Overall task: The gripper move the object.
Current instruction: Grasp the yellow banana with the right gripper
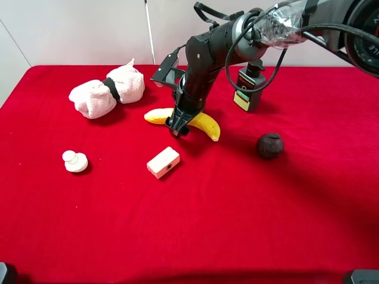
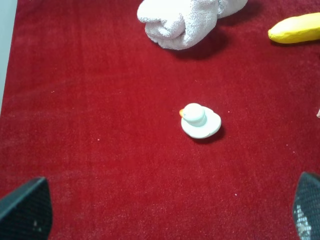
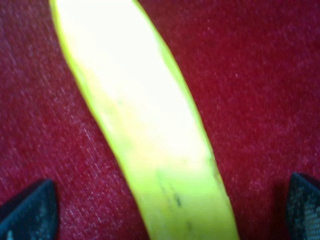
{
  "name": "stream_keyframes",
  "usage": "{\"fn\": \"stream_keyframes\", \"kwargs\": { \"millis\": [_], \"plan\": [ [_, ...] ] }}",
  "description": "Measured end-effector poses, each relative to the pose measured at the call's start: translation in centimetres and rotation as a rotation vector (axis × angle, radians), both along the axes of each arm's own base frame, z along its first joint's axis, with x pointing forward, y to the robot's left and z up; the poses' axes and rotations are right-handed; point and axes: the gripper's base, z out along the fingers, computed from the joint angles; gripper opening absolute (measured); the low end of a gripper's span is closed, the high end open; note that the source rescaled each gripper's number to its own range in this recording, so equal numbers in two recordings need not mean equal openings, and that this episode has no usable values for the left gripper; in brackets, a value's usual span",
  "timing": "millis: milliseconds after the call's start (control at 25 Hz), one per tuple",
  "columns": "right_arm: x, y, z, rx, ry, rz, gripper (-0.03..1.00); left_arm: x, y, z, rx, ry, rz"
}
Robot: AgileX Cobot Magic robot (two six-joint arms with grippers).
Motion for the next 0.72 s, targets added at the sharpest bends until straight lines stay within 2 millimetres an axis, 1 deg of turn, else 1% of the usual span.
{"fn": "stream_keyframes", "kwargs": {
  "millis": [560, 600, 720],
  "plan": [
    [0.00, 0.00, 0.00, 0.000, 0.000, 0.000, 1.00, 0.00, 0.00, 0.00, 0.000, 0.000, 0.000],
    [-0.01, 0.01, 0.00, 0.001, 0.001, -0.001, 0.99, 0.00, 0.00, 0.00, 0.000, 0.000, 0.000],
    [-0.04, 0.01, -0.01, 0.002, 0.005, -0.004, 0.91, 0.00, 0.00, 0.00, 0.000, 0.000, 0.000]
  ]
}}
